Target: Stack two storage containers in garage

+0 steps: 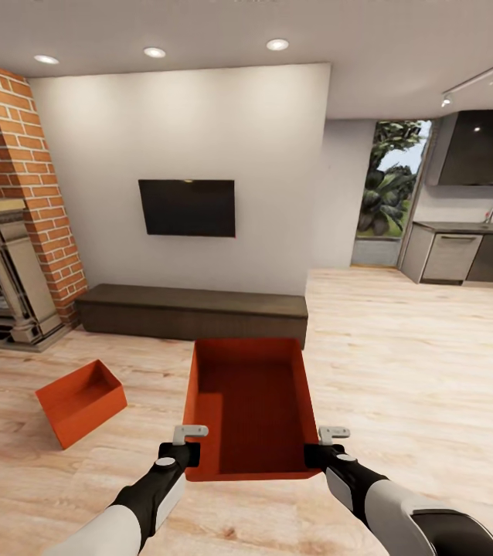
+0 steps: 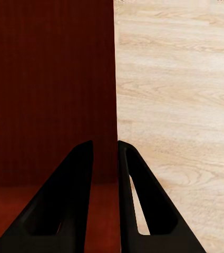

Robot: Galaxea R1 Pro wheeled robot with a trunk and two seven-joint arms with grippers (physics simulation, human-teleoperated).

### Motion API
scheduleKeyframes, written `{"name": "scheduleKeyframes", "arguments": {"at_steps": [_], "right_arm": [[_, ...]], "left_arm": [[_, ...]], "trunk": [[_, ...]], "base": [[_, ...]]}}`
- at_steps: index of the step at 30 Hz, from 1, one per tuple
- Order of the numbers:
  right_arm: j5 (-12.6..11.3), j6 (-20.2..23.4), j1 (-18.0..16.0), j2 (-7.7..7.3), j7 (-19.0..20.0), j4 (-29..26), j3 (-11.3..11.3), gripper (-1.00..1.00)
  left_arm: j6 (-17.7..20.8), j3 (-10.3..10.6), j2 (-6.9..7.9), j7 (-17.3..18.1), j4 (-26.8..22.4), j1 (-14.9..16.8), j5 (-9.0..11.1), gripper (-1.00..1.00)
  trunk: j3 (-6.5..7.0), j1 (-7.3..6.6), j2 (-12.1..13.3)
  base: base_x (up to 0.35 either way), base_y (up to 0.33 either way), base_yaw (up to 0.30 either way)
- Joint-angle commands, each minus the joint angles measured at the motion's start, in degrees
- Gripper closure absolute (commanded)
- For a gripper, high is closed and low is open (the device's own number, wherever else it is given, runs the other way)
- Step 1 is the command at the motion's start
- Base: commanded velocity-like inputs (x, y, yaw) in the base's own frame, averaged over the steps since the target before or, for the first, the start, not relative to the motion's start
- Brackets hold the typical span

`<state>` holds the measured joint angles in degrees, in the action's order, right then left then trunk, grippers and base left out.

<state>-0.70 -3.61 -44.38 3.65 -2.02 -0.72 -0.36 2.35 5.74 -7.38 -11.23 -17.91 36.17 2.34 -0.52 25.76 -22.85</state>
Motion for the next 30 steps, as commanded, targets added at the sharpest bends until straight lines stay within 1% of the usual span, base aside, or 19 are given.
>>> {"name": "scheduleKeyframes", "arguments": {"at_steps": [1,30], "right_arm": [[-0.01,-0.17,0.00,0.05,0.09,0.19,-1.21,1.00],[-0.01,-0.19,0.00,0.05,0.14,0.19,-1.22,1.00]], "left_arm": [[0.29,-0.65,0.07,-3.89,-0.28,0.05,-0.85,1.00],[0.29,-0.65,0.03,-3.81,-0.28,0.05,-0.85,1.00]], "trunk": [[0.04,0.03,-0.07],[2.72,0.03,-0.07]], "base": [[0.000,0.000,0.000],[0.000,0.000,0.000]]}}
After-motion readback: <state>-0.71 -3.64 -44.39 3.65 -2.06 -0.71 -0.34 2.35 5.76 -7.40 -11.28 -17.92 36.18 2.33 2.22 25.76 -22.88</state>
